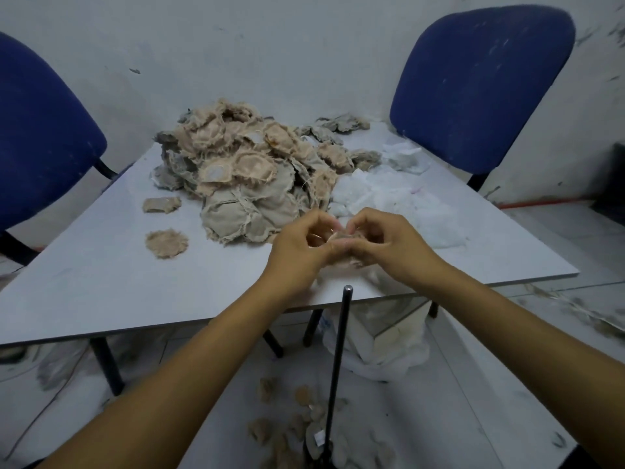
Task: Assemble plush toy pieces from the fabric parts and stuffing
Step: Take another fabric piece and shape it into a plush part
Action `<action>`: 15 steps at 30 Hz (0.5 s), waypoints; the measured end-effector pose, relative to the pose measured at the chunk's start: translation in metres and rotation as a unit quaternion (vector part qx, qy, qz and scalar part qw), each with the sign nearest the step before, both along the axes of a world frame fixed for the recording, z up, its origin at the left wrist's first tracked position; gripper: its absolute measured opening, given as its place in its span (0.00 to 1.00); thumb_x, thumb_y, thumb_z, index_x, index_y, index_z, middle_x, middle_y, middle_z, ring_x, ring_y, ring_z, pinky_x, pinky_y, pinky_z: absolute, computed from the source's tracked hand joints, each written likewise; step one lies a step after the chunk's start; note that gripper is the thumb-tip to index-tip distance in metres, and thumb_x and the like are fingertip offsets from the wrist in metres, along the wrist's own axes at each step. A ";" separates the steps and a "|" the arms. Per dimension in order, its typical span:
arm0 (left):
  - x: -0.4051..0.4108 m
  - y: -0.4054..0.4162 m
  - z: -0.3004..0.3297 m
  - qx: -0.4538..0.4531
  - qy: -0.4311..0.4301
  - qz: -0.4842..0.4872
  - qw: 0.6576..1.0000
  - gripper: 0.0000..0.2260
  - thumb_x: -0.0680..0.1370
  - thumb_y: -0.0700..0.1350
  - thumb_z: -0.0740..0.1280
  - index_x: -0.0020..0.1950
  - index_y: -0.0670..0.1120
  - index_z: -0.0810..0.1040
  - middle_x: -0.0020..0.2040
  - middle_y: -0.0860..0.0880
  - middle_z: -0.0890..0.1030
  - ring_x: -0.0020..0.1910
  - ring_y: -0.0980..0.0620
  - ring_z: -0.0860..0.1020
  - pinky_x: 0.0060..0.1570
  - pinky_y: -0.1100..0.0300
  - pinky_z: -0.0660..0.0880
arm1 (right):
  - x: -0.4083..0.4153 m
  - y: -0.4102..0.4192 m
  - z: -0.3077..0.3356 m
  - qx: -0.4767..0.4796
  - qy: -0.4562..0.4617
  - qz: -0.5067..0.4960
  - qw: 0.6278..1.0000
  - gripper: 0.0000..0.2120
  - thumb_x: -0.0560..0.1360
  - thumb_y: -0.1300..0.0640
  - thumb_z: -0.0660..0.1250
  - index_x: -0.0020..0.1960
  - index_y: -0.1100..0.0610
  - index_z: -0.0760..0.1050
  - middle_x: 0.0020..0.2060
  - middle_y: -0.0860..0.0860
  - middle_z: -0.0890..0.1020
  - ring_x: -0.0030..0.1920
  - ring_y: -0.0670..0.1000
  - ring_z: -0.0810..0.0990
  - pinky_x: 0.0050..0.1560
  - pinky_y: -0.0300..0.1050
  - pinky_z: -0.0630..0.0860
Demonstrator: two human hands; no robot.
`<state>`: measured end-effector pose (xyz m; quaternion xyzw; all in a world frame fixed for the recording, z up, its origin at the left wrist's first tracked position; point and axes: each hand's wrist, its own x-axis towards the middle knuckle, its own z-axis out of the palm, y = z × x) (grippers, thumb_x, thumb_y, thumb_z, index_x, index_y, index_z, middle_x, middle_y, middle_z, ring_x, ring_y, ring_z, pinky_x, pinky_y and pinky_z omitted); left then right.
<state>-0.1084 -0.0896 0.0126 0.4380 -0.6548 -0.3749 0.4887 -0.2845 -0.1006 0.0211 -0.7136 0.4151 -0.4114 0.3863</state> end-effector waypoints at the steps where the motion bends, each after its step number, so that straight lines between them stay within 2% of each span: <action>1: 0.000 0.002 -0.001 0.013 0.015 0.003 1.000 0.07 0.72 0.42 0.76 0.45 0.47 0.80 0.38 0.50 0.79 0.39 0.51 0.77 0.41 0.56 0.77 | 0.000 0.002 -0.005 0.027 -0.016 0.010 0.999 0.09 0.72 0.51 0.74 0.46 0.55 0.79 0.38 0.56 0.82 0.37 0.50 0.82 0.38 0.41 0.79; 3: -0.002 0.005 -0.002 0.046 0.050 -0.003 0.998 0.07 0.72 0.41 0.76 0.43 0.44 0.78 0.36 0.48 0.77 0.36 0.51 0.76 0.36 0.61 0.76 | -0.002 0.005 -0.010 0.065 -0.018 0.037 0.997 0.05 0.77 0.55 0.70 0.50 0.55 0.80 0.40 0.52 0.82 0.40 0.48 0.80 0.41 0.39 0.78; 4: -0.002 0.006 -0.001 0.067 0.073 -0.010 0.995 0.08 0.71 0.44 0.75 0.43 0.42 0.78 0.36 0.47 0.77 0.36 0.49 0.75 0.35 0.60 0.75 | -0.005 0.005 -0.011 0.094 -0.033 0.067 0.993 0.05 0.77 0.55 0.69 0.52 0.56 0.80 0.43 0.53 0.82 0.43 0.49 0.80 0.45 0.42 0.79; 6: -0.001 0.008 0.000 0.115 0.126 -0.020 0.985 0.13 0.67 0.51 0.74 0.42 0.42 0.79 0.36 0.44 0.78 0.37 0.46 0.74 0.37 0.57 0.72 | -0.012 0.004 -0.008 0.173 -0.091 0.149 0.969 0.13 0.75 0.54 0.71 0.58 0.59 0.79 0.48 0.57 0.80 0.48 0.53 0.80 0.51 0.48 0.79; 8: 0.002 0.009 0.000 0.148 0.146 -0.017 0.978 0.13 0.66 0.55 0.72 0.37 0.46 0.79 0.32 0.48 0.78 0.30 0.48 0.73 0.31 0.60 0.69 | -0.015 0.004 -0.004 0.209 -0.083 0.199 0.954 0.19 0.73 0.55 0.74 0.61 0.62 0.77 0.50 0.58 0.79 0.49 0.53 0.80 0.49 0.46 0.80; 10: 0.003 0.009 0.002 0.169 0.144 -0.017 0.975 0.14 0.67 0.58 0.71 0.34 0.47 0.78 0.30 0.48 0.76 0.27 0.52 0.70 0.27 0.62 0.65 | -0.010 0.004 -0.004 0.182 -0.038 0.203 0.961 0.16 0.73 0.56 0.74 0.57 0.62 0.79 0.47 0.55 0.81 0.46 0.50 0.81 0.47 0.43 0.80; 13: 0.002 0.008 0.008 0.230 0.194 -0.049 0.952 0.17 0.69 0.58 0.71 0.41 0.44 0.79 0.35 0.46 0.78 0.30 0.52 0.73 0.26 0.62 0.64 | 0.004 0.006 -0.007 0.189 -0.086 0.160 0.965 0.07 0.72 0.52 0.75 0.46 0.55 0.83 0.38 0.50 0.79 0.41 0.47 0.78 0.41 0.42 0.79; 15: 0.004 0.009 0.011 0.271 0.241 -0.094 0.927 0.13 0.69 0.55 0.71 0.40 0.46 0.78 0.35 0.48 0.77 0.31 0.54 0.72 0.25 0.64 0.63 | 0.009 0.006 -0.008 0.192 -0.115 0.115 0.968 0.05 0.71 0.52 0.74 0.43 0.53 0.83 0.38 0.51 0.78 0.40 0.47 0.77 0.39 0.43 0.78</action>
